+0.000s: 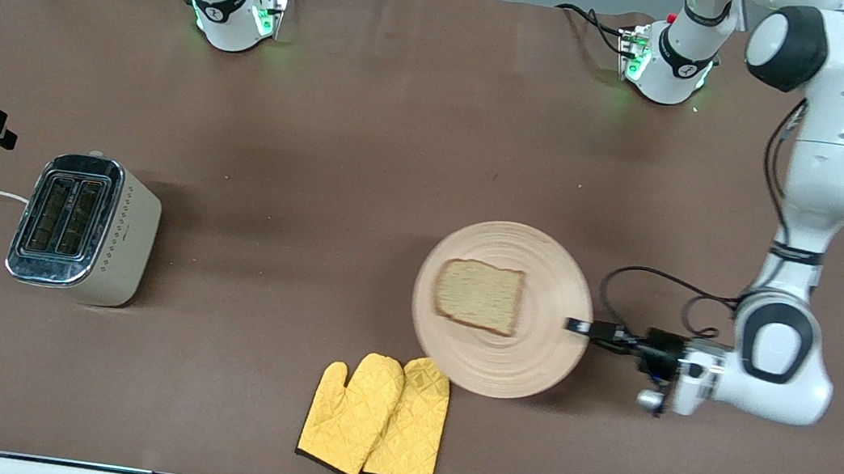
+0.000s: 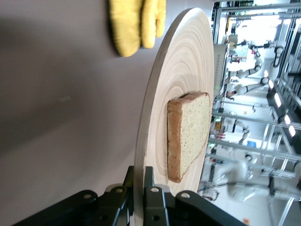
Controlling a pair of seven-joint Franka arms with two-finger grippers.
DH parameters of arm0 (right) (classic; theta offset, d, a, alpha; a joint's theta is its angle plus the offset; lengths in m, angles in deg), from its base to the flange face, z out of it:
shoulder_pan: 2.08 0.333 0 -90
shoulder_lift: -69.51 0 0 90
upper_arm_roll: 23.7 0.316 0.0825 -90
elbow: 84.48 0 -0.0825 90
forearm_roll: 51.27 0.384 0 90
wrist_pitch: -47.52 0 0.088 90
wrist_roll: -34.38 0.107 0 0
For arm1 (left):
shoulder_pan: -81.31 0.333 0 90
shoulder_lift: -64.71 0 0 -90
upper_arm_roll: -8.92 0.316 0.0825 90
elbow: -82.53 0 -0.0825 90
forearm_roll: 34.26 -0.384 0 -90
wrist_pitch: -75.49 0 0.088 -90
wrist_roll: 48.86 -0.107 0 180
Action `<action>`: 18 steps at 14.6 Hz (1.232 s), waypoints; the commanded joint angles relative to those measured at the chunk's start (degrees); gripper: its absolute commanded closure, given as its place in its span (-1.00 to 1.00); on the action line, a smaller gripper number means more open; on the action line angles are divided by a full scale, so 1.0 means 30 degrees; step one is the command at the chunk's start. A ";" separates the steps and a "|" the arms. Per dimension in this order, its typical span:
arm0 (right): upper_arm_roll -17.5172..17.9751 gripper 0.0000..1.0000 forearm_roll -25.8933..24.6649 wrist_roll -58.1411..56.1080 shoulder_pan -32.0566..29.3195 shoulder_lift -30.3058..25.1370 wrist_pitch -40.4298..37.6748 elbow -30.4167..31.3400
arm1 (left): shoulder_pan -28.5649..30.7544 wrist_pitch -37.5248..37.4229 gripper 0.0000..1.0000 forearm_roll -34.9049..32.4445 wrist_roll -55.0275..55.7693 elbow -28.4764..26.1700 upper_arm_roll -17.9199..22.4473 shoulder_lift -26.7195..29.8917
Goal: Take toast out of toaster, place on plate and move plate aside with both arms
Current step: 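Slide the plate with toast away from the toaster using the left gripper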
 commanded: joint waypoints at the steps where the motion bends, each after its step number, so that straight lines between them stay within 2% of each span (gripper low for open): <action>1: 0.0069 -1.00 -0.0318 -0.0019 0.0030 -0.0175 -0.0188 -0.0008 | 0.2675 -0.1611 0.99 -0.1531 -0.2865 -0.0040 -0.0227 -0.0269; 3: 0.0040 -1.00 -0.0318 -0.0018 0.0030 -0.0205 -0.0246 0.0021 | 0.4465 -0.1673 0.99 -0.2530 -0.4450 -0.0069 -0.0197 -0.0971; 5: 0.0039 -1.00 -0.0318 0.0011 0.0030 -0.0205 -0.0217 0.0021 | 0.5406 -0.1527 0.99 -0.2651 -0.5071 -0.0069 -0.0022 -0.1704; 7: 0.0069 -1.00 -0.0318 0.0011 0.0030 -0.0205 -0.0159 0.0021 | 0.5497 -0.1264 0.99 -0.2651 -0.5072 -0.0098 0.0621 -0.2029; 10: 0.0068 -1.00 -0.0318 0.0011 0.0000 -0.0205 -0.0217 0.0021 | 0.5527 -0.0678 0.98 -0.2651 -0.5073 -0.0157 0.0653 -0.2644; 13: 0.0069 -1.00 -0.0318 0.0011 0.0030 -0.0234 -0.0275 0.0021 | 0.5410 -0.0237 0.79 -0.2710 -0.4897 -0.0186 0.1002 -0.2675; 14: 0.0040 -1.00 -0.0318 0.0011 0.0001 -0.0234 -0.0247 0.0021 | 0.5294 -0.0237 0.52 -0.2768 -0.4897 -0.0157 0.1352 -0.2616; 15: 0.0039 -1.00 -0.0318 0.0011 0.0000 -0.0205 -0.0217 0.0021 | 0.5292 -0.0237 0.05 -0.2798 -0.4897 -0.0157 0.1414 -0.2587; 16: 0.0010 -1.00 -0.0318 -0.0018 -0.0029 -0.0234 -0.0217 0.0021 | 0.5292 -0.0208 -0.99 -0.2827 -0.4897 -0.0128 0.1415 -0.2586; 18: 0.0039 -1.00 -0.0318 -0.0019 -0.0029 -0.0205 -0.0159 0.0021 | 0.5089 -0.0179 -1.00 -0.3204 -0.4868 0.0018 0.1851 -0.2382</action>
